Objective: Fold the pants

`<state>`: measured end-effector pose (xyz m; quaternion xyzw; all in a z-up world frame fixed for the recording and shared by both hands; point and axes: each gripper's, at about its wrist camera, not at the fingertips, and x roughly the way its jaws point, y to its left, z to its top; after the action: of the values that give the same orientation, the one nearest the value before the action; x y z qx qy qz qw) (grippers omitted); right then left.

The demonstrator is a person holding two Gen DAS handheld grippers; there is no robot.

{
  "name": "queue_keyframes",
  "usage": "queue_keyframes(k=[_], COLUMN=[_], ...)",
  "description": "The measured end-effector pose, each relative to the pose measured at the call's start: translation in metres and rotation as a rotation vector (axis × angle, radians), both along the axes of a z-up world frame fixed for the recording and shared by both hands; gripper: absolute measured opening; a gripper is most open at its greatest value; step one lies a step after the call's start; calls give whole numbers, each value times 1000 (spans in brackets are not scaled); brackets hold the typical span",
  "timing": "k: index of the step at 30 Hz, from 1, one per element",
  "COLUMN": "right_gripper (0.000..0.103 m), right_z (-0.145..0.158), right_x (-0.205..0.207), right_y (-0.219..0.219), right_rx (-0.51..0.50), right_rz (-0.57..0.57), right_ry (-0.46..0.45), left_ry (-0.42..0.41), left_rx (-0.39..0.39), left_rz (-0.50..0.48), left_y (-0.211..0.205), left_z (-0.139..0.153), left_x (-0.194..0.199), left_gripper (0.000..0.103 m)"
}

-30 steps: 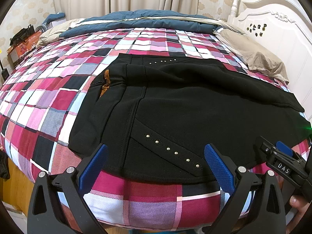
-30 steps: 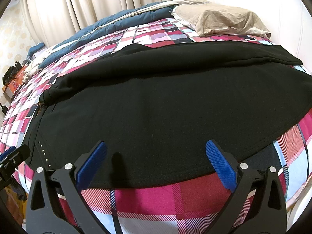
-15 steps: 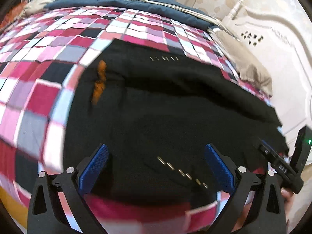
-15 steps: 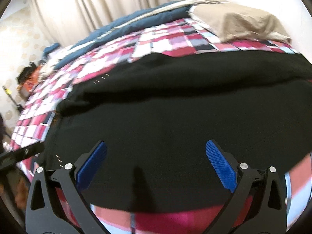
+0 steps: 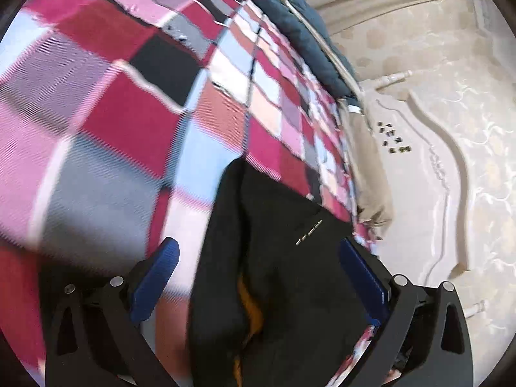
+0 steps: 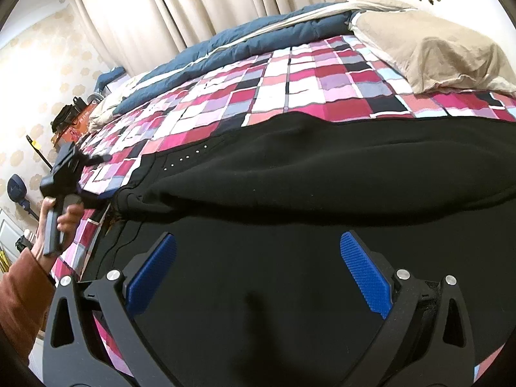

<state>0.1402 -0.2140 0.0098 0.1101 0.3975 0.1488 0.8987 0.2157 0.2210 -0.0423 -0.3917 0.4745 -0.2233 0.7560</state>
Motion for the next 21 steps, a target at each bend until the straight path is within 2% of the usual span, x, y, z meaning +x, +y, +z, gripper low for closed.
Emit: queue_keyframes(k=[4, 8, 10, 13, 16, 18, 21], right_gripper=[101, 101, 101, 101, 101, 101, 101], right_z=[-10, -12, -5, 14, 35, 41, 35], right_x=[12, 26, 36, 53, 86, 115, 161], right_y=[-2, -6, -11, -23, -36, -41, -37], right_rx=[52, 140, 179, 168, 138, 123, 95], right_rz=[25, 69, 93, 122, 174, 230, 332], right_ry=[47, 86, 66, 3, -55, -41, 33], left_ry=[-25, -60, -61, -93, -96, -81, -55], left_rx=[-54, -64, -49, -23, 75, 86, 53], left_rz=[-85, -185, -203, -223, -303, -308, -253], left_y=[-20, -42, -44, -45, -56, -56, -49], left_z=[-2, -5, -9, -9, -6, -5, -8], left_x=[25, 37, 39, 37, 40, 43, 49], left_gripper=[98, 98, 98, 98, 98, 98, 96])
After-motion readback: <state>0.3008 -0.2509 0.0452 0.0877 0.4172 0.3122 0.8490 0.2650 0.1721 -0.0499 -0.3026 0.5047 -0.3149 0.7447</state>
